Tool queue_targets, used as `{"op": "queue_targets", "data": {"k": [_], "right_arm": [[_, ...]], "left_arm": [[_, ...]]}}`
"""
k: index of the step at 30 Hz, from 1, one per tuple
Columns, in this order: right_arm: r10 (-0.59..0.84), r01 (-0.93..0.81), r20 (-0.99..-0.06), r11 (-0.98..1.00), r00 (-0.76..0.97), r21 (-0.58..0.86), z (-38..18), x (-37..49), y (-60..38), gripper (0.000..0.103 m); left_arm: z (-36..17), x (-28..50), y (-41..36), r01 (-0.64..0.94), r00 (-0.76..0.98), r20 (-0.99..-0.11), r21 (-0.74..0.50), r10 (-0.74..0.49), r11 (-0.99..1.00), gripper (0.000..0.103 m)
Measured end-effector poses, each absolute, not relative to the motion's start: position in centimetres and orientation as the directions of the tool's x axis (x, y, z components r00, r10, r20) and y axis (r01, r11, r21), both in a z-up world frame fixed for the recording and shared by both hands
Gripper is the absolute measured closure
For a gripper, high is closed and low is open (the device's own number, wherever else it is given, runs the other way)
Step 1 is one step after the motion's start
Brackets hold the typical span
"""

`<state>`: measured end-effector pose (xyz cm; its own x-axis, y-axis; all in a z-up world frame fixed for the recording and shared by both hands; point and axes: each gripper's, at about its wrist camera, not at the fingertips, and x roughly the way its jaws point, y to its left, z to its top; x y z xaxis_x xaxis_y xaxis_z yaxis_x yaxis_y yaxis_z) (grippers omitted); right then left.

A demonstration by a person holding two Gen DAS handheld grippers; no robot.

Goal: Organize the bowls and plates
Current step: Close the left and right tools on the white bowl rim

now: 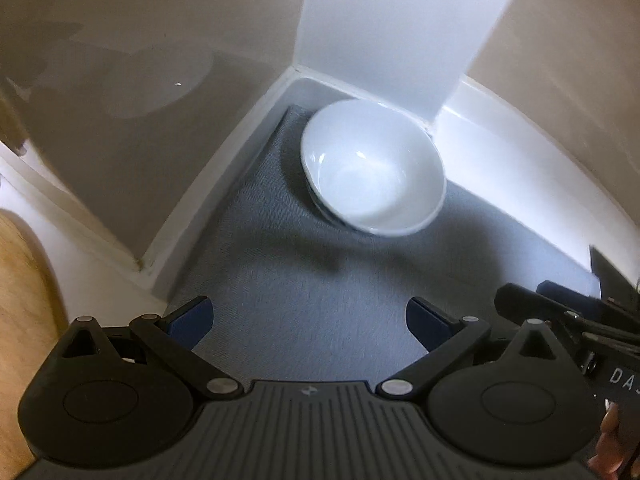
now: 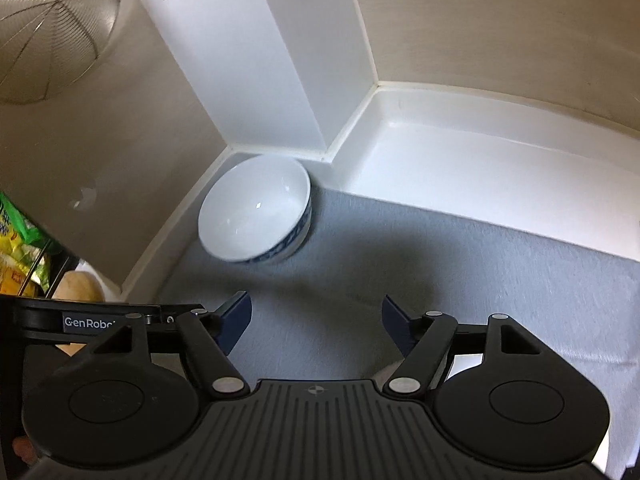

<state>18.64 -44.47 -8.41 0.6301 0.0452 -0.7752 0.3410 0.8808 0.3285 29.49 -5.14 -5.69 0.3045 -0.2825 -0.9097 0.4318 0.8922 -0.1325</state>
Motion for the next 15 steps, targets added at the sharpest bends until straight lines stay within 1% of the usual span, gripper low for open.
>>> {"op": "queue_targets", "data": {"k": [6, 10, 15], "right_arm": [[0.032, 0.374, -0.756, 0.855, 0.653, 0.359, -9.8, 21.0, -46.5, 0.028], [0.050, 0.385, -0.751, 0.835, 0.659, 0.393, -10.5, 22.5, -47.4, 0.028], [0.016, 0.402, -0.756, 0.840, 0.654, 0.365, -11.2, 24.6, -48.1, 0.028]], "left_arm": [[-7.2, 32.1, -5.7, 0.327, 0.296, -0.905, -0.204, -0.305, 0.923, 0.000], [-7.7, 33.5, -5.8, 0.265, 0.298, -0.903, -0.234, -0.310, 0.936, 0.000], [-8.1, 34.3, -5.7, 0.144, 0.304, -0.908, -0.256, -0.289, 0.956, 0.000]]}}
